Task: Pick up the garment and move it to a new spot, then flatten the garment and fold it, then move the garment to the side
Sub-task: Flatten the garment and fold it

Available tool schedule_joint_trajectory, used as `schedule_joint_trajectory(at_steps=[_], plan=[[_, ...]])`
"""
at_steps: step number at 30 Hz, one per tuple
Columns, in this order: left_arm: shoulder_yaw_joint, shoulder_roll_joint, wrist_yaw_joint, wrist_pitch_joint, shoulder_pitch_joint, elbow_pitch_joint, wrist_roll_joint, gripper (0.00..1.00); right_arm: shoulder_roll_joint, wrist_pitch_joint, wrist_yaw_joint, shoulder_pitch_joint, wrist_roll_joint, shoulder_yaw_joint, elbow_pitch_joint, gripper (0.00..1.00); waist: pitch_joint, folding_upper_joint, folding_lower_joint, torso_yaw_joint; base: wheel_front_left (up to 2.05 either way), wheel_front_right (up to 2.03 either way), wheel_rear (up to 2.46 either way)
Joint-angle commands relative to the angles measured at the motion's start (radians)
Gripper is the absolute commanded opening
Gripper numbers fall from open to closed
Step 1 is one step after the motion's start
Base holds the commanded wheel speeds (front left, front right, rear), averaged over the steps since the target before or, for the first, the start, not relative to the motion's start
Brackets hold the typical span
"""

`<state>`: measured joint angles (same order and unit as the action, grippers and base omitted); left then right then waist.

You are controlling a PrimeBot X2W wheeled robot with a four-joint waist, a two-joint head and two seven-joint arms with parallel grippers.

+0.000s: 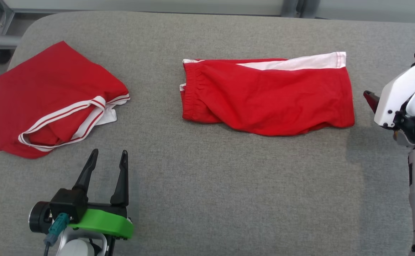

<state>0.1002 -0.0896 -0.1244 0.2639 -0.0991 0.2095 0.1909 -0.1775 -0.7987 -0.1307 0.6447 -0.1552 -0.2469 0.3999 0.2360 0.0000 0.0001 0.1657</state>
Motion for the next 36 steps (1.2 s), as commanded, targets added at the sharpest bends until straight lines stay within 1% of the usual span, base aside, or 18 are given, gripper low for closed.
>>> schedule_joint_trajectory(at_steps=[1, 3, 5, 10, 13, 17, 20, 21, 22, 23, 24, 25, 26, 28, 29, 30, 31, 36], plan=[[-0.002, -0.003, -0.004, 0.001, -0.019, -0.006, -0.008, 1.0, -0.005, -0.011, 0.0, 0.023, 0.018, -0.008, 0.009, 1.0, 0.053, 0.0, -0.0001, 0.044, 0.0, 0.0, 0.0], [-0.008, -0.002, -0.003, 0.001, -0.03, -0.014, -0.01, 1.0, -0.019, -0.021, 0.0, 0.058, 0.052, -0.025, 0.021, 1.0, 0.074, 0.0, -0.0001, 0.054, 0.0, 0.0, 0.0], [-0.008, 0.001, -0.003, 0.001, -0.037, -0.02, -0.014, 1.0, -0.016, -0.029, 0.0, 0.08, 0.083, -0.035, 0.04, 1.0, 0.089, 0.0, -0.0001, 0.064, 0.0, 0.0, 0.0], [-0.006, 0.008, -0.005, 0.001, -0.051, -0.029, -0.014, 1.0, -0.013, -0.048, 0.0, 0.126, 0.108, -0.057, 0.076, 1.0, 0.121, 0.0, -0.0001, 0.082, 0.0, 0.0, 0.0], [-0.007, 0.009, -0.005, 0.001, -0.058, -0.03, -0.018, 1.0, 0.0, -0.047, 0.0, 0.141, 0.116, -0.067, 0.088, 1.0, 0.138, 0.0, -0.0001, 0.091, 0.0, 0.0, 0.0], [-0.003, 0.014, -0.005, 0.001, -0.067, -0.026, -0.016, 1.0, -0.011, -0.05, 0.0, 0.152, 0.125, -0.079, 0.111, 1.0, 0.153, 0.0, -0.0001, 0.106, 0.0, 0.0, 0.0], [-0.001, 0.017, -0.005, 0.001, -0.067, -0.023, -0.014, 1.0, 0.006, -0.067, 0.0, 0.155, 0.124, -0.085, 0.133, 1.0, 0.163, 0.0, -0.0001, 0.11, 0.0, 0.0, 0.0], [0.0, 0.018, -0.005, 0.001, -0.068, -0.023, -0.013, 1.0, 0.013, -0.072, 0.0, 0.156, 0.119, -0.085, 0.139, 0.97, 0.166, 0.0, -0.0001, 0.111, 0.0, 0.0, 0.0], [0.0, 0.019, -0.006, 0.001, -0.07, -0.023, -0.013, 1.0, 0.02, -0.076, 0.0, 0.159, 0.113, -0.085, 0.144, 0.87, 0.168, 0.0, -0.0001, 0.112, 0.0, 0.0, 0.0], [0.0, 0.02, -0.006, 0.001, -0.072, -0.022, -0.012, 1.0, 0.028, -0.083, 0.0, 0.161, 0.111, -0.086, 0.148, 0.71, 0.17, 0.0, -0.0001, 0.113, 0.0, 0.0, 0.0], [0.0, 0.02, -0.006, 0.001, -0.074, -0.022, -0.011, 1.0, 0.033, -0.091, 0.0, 0.162, 0.112, -0.082, 0.153, 0.49, 0.172, 0.0, -0.0001, 0.114, 0.0, 0.0, 0.0], [0.0, 0.021, -0.006, 0.001, -0.076, -0.021, -0.011, 1.0, 0.039, -0.099, 0.0, 0.162, 0.111, -0.078, 0.158, 0.42, 0.173, 0.0, -0.0001, 0.115, 0.0, 0.0, 0.0], [0.001, 0.022, -0.006, 0.001, -0.078, -0.02, -0.011, 1.0, 0.042, -0.108, 0.0, 0.163, 0.108, -0.074, 0.163, 0.31, 0.173, 0.0, -0.0001, 0.116, 0.0, 0.0, 0.0], [0.0, 0.023, -0.006, 0.001, -0.078, -0.019, -0.01, 1.0, 0.042, -0.125, 0.0, 0.162, 0.105, -0.061, 0.168, 0.16, 0.173, 0.0, -0.0001, 0.117, 0.0, 0.0, 0.0], [0.0, 0.024, -0.006, 0.001, -0.079, -0.018, -0.009, 1.0, 0.04, -0.127, 0.0, 0.161, 0.103, -0.058, 0.168, 0.06, 0.172, 0.0, -0.0001, 0.118, 0.0, 0.0, 0.0], [0.0, 0.024, -0.006, 0.001, -0.079, -0.018, -0.009, 1.0, 0.04, -0.127, 0.0, 0.161, 0.103, -0.058, 0.168, 0.06, 0.172, 0.0, -0.0001, 0.118, 0.0, 0.0, 0.0], [0.0, 0.025, -0.006, 0.001, -0.081, -0.018, -0.009, 1.0, 0.038, -0.13, 0.0, 0.162, 0.105, -0.053, 0.166, 0.0, 0.171, 0.0, -0.0001, 0.118, 0.0, 0.0, 0.0], [0.003, 0.027, -0.007, 0.001, -0.084, -0.013, -0.008, 1.0, 0.013, -0.104, 0.0, 0.167, 0.134, -0.054, 0.152, 0.0, 0.166, 0.0, -0.0001, 0.117, 0.0, 0.0, 0.0]])
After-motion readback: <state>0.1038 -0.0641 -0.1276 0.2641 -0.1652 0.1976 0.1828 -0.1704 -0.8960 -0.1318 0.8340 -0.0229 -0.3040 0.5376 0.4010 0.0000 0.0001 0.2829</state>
